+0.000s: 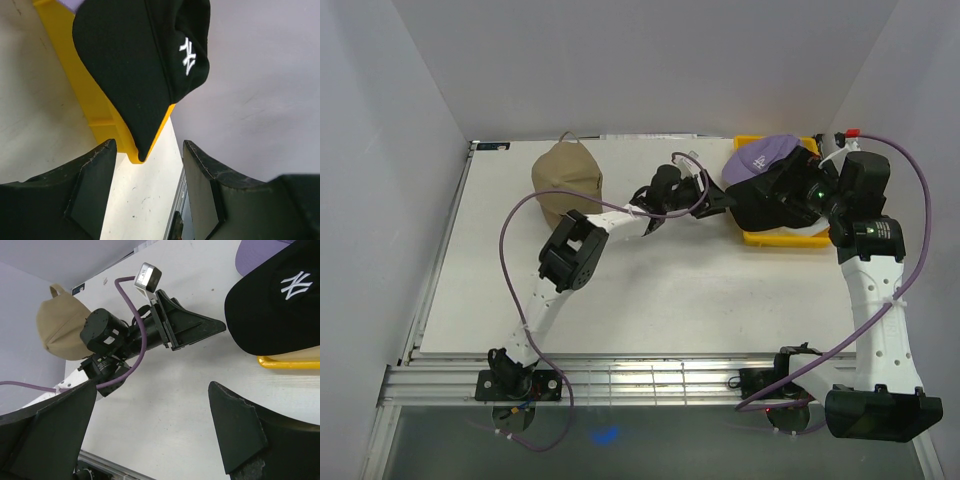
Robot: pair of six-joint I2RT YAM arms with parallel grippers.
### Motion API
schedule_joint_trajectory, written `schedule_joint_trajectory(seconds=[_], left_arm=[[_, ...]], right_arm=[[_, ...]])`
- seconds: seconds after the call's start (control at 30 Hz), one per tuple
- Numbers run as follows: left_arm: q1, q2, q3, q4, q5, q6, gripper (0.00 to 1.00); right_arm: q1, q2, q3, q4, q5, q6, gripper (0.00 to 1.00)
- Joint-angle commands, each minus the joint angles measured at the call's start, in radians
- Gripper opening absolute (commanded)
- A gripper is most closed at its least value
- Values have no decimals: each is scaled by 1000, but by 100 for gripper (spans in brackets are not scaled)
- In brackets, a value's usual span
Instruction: Stack the hats
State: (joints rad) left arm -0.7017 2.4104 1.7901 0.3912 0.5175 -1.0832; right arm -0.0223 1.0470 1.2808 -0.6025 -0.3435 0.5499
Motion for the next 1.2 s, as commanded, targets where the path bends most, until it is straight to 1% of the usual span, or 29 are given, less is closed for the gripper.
schedule_joint_trajectory(seconds=[0.0,0.13,0.27,0.37,0.47,0.63,0.73,0.83,0.87,0.93,0.97,1.17], left_arm=[[-16,24,54,72,6,-52,66],[-31,73,98,80,-19,-72,66],[-33,90,104,127,-30,-116,64],[-35,98,118,147,-33,-139,61],[-38,101,121,155,-42,-149,57],[-45,119,150,161,-40,-159,45],[-50,128,164,164,-39,-164,40],[-51,139,179,164,-33,-175,22],[-51,142,183,164,-30,-176,13],[-55,145,198,164,-25,-176,3],[-56,145,201,164,-25,-175,0],[-59,124,222,166,-31,-202,0]], right_arm=[[-2,-4,-17,50,-25,4,98],[-2,-7,-24,58,-31,10,98],[-2,-13,-31,58,-32,8,98],[-2,-24,-52,64,-38,8,97],[-2,-31,-66,70,-40,10,97],[-2,-36,-75,78,-41,13,97],[-2,-39,-81,79,-40,15,97],[-2,-41,-86,79,-37,15,97],[-2,-42,-86,79,-37,13,97],[-2,-42,-80,78,-37,13,97],[-2,-39,-77,76,-37,15,97],[-2,-36,-38,67,-23,19,97]])
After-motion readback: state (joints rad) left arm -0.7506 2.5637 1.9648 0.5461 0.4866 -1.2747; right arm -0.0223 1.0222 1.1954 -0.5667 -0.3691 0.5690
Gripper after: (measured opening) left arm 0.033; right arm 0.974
